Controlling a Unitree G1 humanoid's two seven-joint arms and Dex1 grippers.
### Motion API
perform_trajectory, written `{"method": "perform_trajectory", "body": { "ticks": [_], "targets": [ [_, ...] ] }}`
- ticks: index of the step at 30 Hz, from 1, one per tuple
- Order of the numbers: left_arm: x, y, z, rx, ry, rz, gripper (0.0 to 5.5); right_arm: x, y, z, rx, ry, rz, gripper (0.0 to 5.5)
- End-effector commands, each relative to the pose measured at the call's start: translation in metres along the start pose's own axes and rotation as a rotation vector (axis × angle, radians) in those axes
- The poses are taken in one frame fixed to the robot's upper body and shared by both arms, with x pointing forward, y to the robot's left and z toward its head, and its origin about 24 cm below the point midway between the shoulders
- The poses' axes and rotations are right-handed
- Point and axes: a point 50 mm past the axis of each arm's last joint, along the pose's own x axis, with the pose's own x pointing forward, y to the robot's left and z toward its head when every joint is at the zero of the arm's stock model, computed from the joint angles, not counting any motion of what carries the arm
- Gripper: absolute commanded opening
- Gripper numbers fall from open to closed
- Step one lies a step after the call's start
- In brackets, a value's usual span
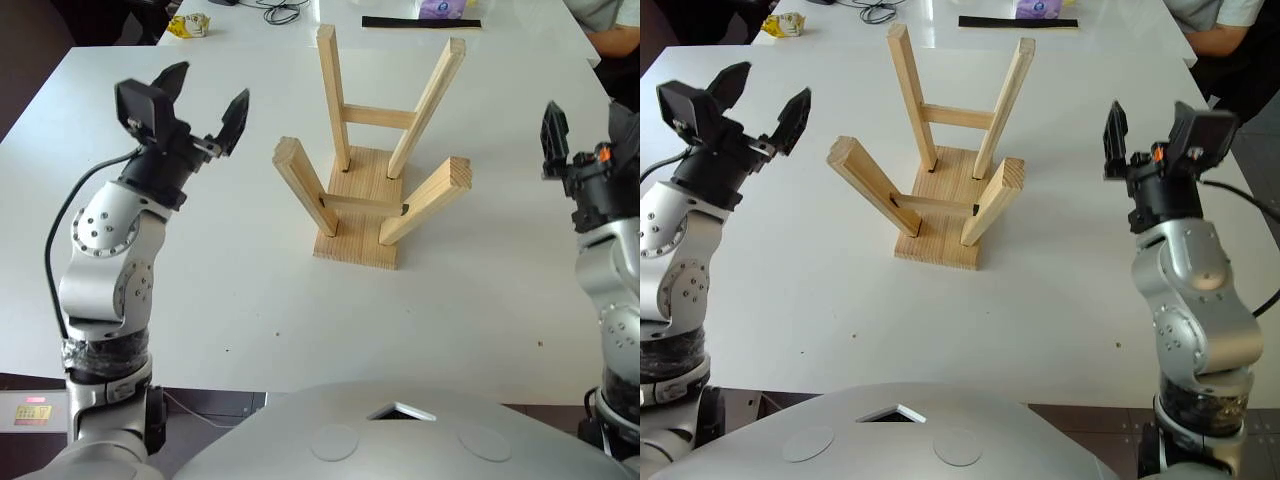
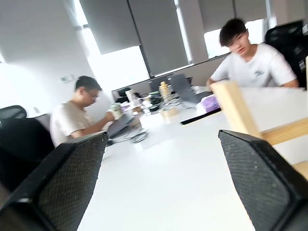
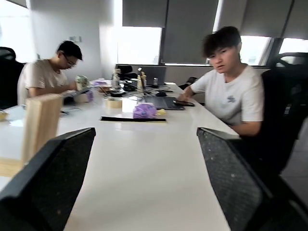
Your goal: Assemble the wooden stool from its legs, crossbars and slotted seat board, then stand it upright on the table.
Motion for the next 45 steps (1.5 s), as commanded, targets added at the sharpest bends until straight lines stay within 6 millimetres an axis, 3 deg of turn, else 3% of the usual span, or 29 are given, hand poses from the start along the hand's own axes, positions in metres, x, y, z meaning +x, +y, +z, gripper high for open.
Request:
{"method": "perform_trajectory", "body": {
  "ticks": [1,6,11,15,25,39,45],
  "targets": [
    [-0.022,-0.012,-0.015,0.072,0.036,0.142,4.23,-0.019,0.017,-0.008,-0.024,0.032,-0.042,3.90],
    [-0.029,-0.040,-0.017,0.085,0.018,0.064,4.23,-0.026,0.047,-0.003,0.024,0.038,0.052,3.90],
    [-0.001,-0.091,0.001,0.012,-0.089,-0.226,4.23,-0.014,0.099,0.016,0.167,0.011,0.220,3.90],
    [0.012,-0.117,0.015,-0.030,-0.143,-0.380,4.23,-0.006,0.114,0.023,0.189,0.015,0.242,3.90],
    [0.012,-0.122,0.012,-0.070,-0.118,-0.394,4.23,0.012,0.100,-0.001,0.089,0.085,0.221,3.90],
    [0.025,-0.162,0.043,-0.225,-0.240,-0.578,4.23,0.091,0.069,-0.048,0.009,0.143,0.147,3.90],
    [0.033,-0.160,0.044,-0.218,-0.244,-0.559,4.23,0.101,0.063,-0.061,-0.016,0.146,0.115,3.90]
  ]
}}
